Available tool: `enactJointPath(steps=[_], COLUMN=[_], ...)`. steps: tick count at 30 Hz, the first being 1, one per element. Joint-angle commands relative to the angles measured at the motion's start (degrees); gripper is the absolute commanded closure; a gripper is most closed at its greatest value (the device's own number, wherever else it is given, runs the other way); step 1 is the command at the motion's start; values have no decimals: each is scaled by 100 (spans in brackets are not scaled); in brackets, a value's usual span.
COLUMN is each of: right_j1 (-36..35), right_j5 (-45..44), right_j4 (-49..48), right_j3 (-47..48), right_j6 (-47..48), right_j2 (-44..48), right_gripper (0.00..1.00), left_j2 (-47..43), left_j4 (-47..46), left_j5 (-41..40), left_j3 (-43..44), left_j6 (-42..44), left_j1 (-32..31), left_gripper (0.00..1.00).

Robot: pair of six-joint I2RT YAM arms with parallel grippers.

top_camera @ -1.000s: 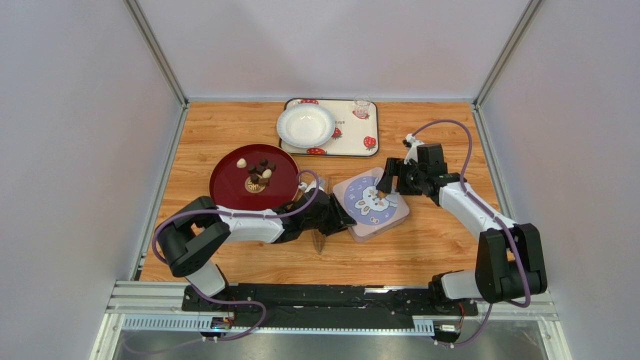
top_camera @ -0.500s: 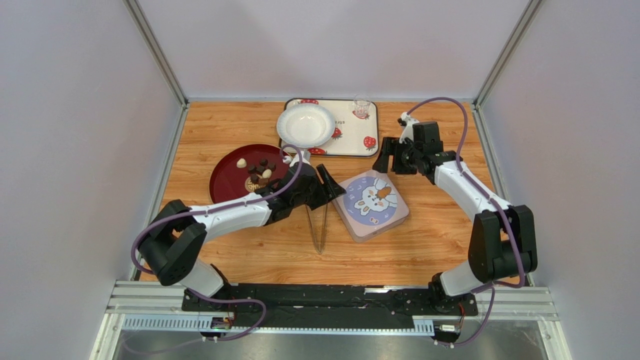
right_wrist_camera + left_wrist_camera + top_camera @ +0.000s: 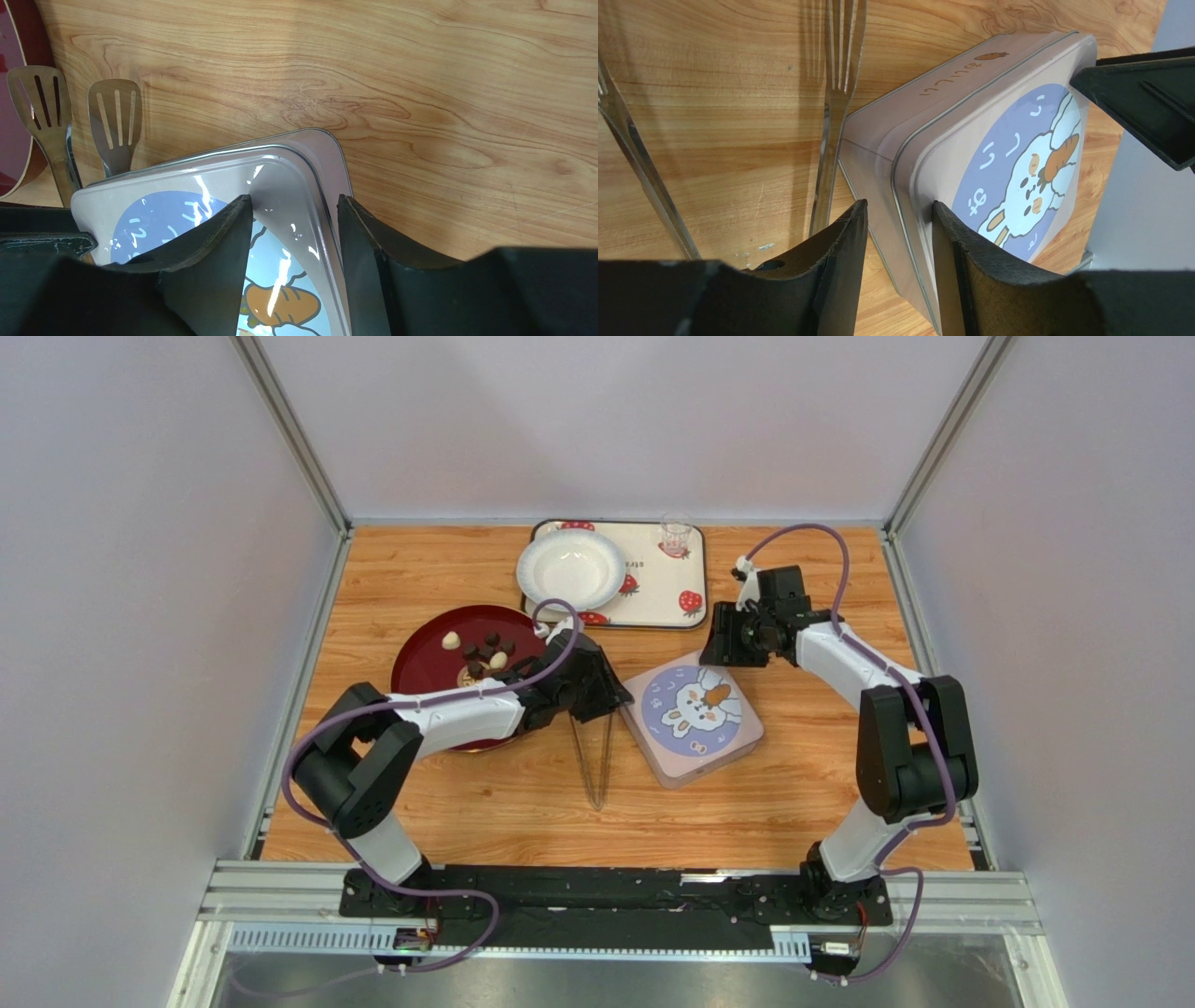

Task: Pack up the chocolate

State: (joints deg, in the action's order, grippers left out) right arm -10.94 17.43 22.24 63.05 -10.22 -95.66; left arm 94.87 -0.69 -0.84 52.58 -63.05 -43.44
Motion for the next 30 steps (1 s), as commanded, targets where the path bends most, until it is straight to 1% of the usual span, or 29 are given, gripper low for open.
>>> enactJointPath(steps=[1, 3, 4, 7, 12, 13, 15, 16, 23, 30], right_j1=[22, 22, 22, 22, 4, -5, -22, -40, -66, -58], right_j5=[-152, -179, -205, -292, -311, -345, -407, -477, -627, -917], right_j4=[-79, -79, -71, -36, 35, 44, 96, 114, 219, 360], right_j3=[33, -20, -47, -82, -64, -64, -38, -29, -73, -126], right_j6=[125, 134, 134, 125, 117, 125, 134, 152, 152, 125], right_j2=[-120, -207, -234, -322, -348, -340, -340, -331, -129, 161], right_gripper=[50, 51, 52, 52, 52, 52, 52, 52, 52, 52], left_j2=[146, 242, 277, 435, 550, 576, 620, 638, 814, 796], left_j4=[358, 464, 508, 596, 605, 561, 561, 570, 789, 1185], left_j5=[5, 31, 40, 40, 207, 251, 286, 330, 436, 278], left_j3=[288, 306, 332, 367, 253, 183, 139, 95, -46, -19], left_j6=[161, 170, 170, 179, 126, 91, 56, 38, -23, 100], left_j1=[37, 37, 37, 46, 125, 151, 187, 204, 310, 336], left_gripper=[59, 62, 67, 71, 74, 77, 80, 85, 87, 87])
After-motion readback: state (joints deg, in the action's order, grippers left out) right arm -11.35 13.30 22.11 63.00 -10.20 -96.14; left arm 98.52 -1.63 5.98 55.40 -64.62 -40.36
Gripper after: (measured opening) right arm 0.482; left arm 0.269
